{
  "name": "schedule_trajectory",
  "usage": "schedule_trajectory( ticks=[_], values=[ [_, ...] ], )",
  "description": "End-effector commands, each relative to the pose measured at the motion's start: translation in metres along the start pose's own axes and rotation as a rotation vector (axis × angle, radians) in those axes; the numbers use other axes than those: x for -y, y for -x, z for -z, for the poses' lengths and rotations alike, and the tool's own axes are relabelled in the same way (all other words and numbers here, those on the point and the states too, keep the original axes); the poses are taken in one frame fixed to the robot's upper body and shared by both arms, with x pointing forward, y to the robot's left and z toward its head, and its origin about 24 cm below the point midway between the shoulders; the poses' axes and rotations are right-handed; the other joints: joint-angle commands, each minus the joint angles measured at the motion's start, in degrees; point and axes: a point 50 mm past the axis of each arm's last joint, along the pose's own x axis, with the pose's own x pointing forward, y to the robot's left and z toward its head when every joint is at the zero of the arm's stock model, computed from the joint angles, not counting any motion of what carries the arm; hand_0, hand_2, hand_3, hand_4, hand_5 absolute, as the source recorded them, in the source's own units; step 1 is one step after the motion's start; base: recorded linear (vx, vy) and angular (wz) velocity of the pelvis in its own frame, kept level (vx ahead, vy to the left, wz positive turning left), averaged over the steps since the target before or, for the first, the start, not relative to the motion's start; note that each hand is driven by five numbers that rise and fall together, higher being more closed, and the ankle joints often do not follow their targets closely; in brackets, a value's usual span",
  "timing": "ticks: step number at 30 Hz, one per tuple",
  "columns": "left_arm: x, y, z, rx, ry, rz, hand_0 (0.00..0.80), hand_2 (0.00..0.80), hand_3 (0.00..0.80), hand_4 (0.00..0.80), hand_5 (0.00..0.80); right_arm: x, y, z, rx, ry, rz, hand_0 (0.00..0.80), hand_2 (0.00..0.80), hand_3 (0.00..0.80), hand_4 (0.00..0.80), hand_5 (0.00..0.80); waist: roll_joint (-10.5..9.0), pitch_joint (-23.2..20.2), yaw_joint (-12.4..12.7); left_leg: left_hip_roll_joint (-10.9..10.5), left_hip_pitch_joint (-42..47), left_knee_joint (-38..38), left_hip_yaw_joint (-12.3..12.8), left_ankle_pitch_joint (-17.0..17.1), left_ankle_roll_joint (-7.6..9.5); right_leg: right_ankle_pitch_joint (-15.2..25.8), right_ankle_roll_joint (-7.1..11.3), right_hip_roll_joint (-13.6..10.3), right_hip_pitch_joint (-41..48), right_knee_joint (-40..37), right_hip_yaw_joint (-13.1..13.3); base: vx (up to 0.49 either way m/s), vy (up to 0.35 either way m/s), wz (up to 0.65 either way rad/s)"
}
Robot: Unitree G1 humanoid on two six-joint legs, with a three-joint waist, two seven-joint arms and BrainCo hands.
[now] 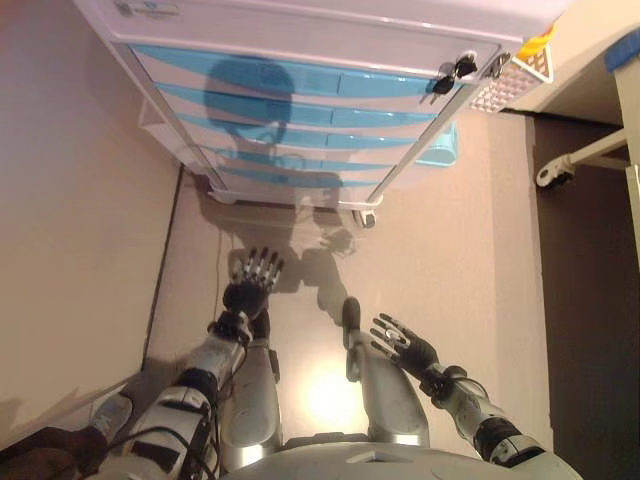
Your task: Open the drawer and pick up the medicine
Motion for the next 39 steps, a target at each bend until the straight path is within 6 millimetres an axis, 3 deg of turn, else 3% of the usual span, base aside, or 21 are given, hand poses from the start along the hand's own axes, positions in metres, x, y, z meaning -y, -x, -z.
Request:
schedule_trajectory(
  ticks=[1,9,22,39],
  values=[
    [0.036,-0.026,-0.034,0.125,0.025,0.137,0.0,0.0,0.0,0.0,0.0,-0.009,0.006,0.023,-0.093,0.013,-0.078,0.0,0.0,0.0,0.0,0.0,-0.57,0.82,-1.2,-2.2,-4.11,5.47,1.45,-5.37,3.68,-2.64,2.33,2.34,-3.86,5.37,1.63,-0.075,0.005,-0.15],
    [0.102,-0.065,-0.071,0.201,0.059,0.314,0.0,0.0,0.0,0.0,0.0,-0.02,-0.004,0.005,-0.066,0.08,-0.125,0.0,0.0,0.0,0.0,0.0,-0.91,1.94,-2.89,-2.09,-9.73,7.82,1.14,-4.96,3.8,-2.41,1.82,3.12,-9.36,8.59,2.69,-0.024,0.012,-0.04],
    [0.191,-0.091,-0.107,0.271,0.013,0.486,0.0,0.0,0.0,0.0,0.0,-0.029,-0.002,0.005,-0.044,0.084,-0.163,0.0,0.0,0.0,0.0,0.0,-2.58,1.94,-4.74,-1.62,-14.55,11.39,0.36,-7.77,3.69,-2.22,1.35,4.25,-12.45,8.51,3.03,0.021,-0.008,0.01],
    [0.282,-0.097,-0.09,0.224,-0.14,0.792,0.0,0.0,0.0,0.0,0.0,-0.022,0.01,0.015,-0.047,0.069,-0.165,0.0,0.0,0.0,0.0,0.0,-2.77,1.94,-5.26,-2.18,-15.28,11.34,-0.25,-7.56,3.29,-0.94,0.15,3.85,-12.37,6.58,2.27,0.008,-0.014,0.03]
  ],
)
